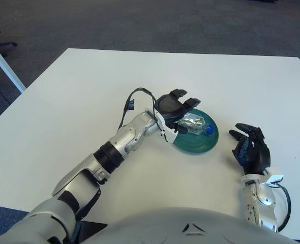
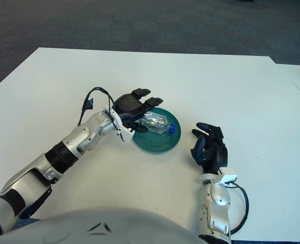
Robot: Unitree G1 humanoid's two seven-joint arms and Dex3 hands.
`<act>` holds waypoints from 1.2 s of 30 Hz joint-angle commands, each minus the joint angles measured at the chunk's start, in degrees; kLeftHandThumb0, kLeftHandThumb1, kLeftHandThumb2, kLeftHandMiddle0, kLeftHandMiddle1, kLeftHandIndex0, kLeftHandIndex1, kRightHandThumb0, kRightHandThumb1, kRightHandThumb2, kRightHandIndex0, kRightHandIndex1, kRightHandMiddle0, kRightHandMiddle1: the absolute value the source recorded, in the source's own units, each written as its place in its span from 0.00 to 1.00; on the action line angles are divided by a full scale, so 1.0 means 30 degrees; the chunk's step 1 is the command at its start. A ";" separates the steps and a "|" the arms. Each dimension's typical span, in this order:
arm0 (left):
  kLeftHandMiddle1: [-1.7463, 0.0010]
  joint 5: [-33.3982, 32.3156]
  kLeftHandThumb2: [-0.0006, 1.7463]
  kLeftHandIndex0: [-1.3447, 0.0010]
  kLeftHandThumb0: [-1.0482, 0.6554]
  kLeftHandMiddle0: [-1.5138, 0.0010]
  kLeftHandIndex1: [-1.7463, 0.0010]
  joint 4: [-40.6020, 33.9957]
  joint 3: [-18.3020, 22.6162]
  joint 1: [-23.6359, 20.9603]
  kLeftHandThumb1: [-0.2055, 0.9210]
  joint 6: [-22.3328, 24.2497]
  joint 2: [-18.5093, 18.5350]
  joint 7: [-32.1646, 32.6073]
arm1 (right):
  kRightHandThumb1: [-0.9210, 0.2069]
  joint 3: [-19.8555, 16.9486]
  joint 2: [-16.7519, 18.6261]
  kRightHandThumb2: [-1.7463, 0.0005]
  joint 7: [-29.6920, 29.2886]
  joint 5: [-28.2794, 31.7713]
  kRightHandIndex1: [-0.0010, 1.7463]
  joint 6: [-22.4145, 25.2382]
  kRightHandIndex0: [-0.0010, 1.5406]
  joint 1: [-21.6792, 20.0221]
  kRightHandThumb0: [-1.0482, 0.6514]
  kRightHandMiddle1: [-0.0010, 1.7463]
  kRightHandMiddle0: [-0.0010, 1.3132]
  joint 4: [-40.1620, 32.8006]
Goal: Put the bottle into the plate.
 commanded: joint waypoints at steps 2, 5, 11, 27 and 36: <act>1.00 -0.1070 0.51 1.00 0.00 0.99 1.00 -0.0057 0.0820 0.0699 1.00 -0.0079 -0.0072 0.0731 | 0.10 -0.0067 0.0101 0.50 -0.0030 0.0217 0.64 0.0591 0.38 0.0122 0.25 0.75 0.20 0.0575; 1.00 -0.2176 0.48 0.99 0.00 0.98 1.00 0.0124 0.1417 0.1184 1.00 -0.0349 -0.0428 0.1433 | 0.10 -0.0096 0.0088 0.50 0.0000 0.0260 0.64 0.0591 0.38 0.0082 0.25 0.75 0.20 0.0672; 0.99 -0.4583 0.44 0.99 0.00 0.92 0.87 0.0623 0.2642 0.2090 1.00 -0.0777 -0.1636 0.3085 | 0.09 -0.0189 0.0072 0.51 0.0079 0.0392 0.65 0.0588 0.38 -0.0070 0.25 0.75 0.22 0.0873; 0.33 -1.3723 0.37 0.70 0.22 0.66 0.23 0.2059 0.7269 0.5574 1.00 -0.3296 -0.7455 0.8093 | 0.06 -0.0371 -0.0107 0.54 0.0227 0.0315 0.64 0.0754 0.36 -0.0447 0.24 0.75 0.20 0.1278; 0.37 -1.5110 0.30 0.74 0.39 0.61 0.07 0.1757 0.7666 0.6579 0.94 -0.4285 -0.6782 0.7758 | 0.09 -0.0484 -0.0273 0.51 0.0312 0.0351 0.64 0.0997 0.36 -0.0614 0.24 0.75 0.19 0.1394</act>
